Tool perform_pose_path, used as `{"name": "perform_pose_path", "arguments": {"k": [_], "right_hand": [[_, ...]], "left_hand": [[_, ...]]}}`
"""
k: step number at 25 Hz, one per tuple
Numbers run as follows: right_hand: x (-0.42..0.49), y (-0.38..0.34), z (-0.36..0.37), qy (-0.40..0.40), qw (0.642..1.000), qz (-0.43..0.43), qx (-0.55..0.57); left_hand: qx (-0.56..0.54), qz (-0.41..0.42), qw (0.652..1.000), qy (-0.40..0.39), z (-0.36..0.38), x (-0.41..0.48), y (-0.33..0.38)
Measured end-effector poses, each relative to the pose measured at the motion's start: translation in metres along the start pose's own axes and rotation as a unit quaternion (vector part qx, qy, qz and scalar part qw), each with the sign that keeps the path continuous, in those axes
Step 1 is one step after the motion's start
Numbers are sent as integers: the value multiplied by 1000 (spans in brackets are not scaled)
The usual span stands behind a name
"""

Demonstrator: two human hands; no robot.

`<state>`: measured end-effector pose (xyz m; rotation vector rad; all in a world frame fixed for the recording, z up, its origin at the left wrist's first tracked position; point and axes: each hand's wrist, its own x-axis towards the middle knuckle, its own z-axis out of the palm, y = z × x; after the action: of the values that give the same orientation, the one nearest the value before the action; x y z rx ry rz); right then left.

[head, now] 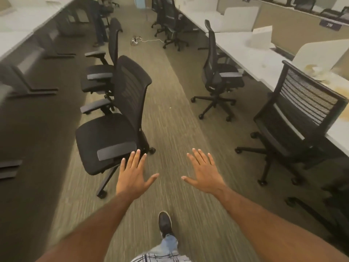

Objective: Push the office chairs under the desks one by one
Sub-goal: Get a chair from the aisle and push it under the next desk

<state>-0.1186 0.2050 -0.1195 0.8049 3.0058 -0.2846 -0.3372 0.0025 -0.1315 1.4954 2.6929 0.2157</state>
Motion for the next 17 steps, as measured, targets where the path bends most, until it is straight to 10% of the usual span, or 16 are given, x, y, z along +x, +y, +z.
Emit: {"name": "perform_pose_path", "arguments": {"k": [17], "right_hand": [[346, 113, -38, -33, 996, -79, -19]], "left_hand": [[-60, -119, 990, 43, 31, 310, -40]]}}
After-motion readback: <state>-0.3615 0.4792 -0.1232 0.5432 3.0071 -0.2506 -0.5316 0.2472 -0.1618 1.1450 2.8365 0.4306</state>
